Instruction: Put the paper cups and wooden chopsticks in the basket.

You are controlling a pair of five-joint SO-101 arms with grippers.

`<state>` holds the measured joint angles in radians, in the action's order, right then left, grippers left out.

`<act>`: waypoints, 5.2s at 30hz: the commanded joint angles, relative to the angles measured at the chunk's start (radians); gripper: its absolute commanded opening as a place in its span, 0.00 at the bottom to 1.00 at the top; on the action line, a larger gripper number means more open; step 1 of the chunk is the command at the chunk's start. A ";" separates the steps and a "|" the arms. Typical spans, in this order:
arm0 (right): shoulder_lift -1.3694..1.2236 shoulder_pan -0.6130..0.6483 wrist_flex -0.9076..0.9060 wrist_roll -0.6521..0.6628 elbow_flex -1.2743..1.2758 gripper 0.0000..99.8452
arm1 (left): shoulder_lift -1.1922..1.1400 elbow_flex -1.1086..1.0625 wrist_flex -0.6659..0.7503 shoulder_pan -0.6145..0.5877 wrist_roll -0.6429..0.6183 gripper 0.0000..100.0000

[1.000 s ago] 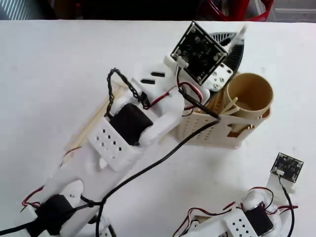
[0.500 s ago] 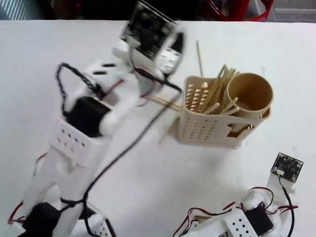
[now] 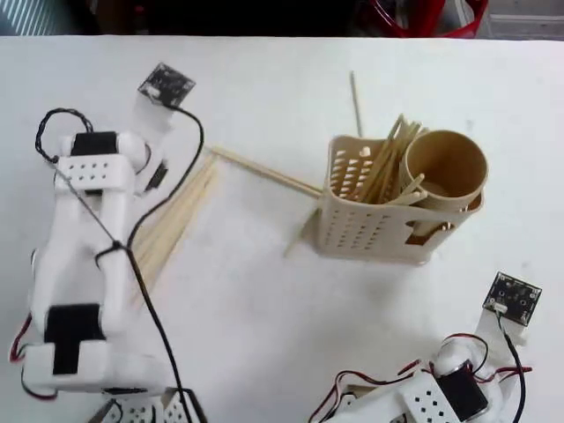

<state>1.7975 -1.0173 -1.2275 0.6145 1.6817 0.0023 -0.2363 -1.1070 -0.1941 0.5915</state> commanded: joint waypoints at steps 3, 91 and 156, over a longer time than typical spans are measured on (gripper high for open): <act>0.001 -0.010 0.001 0.008 0.009 0.04 | -0.205 0.117 0.025 -0.018 0.031 0.16; 0.001 -0.035 0.001 0.008 0.009 0.04 | -0.351 1.565 -0.092 1.003 -0.400 0.02; 0.001 -0.035 0.001 0.008 0.009 0.04 | -0.139 -0.209 0.152 0.171 -0.101 0.18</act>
<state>1.7975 -1.0449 -1.2275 0.6145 1.6817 -0.0560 -0.5416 -0.9812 -0.0146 0.5240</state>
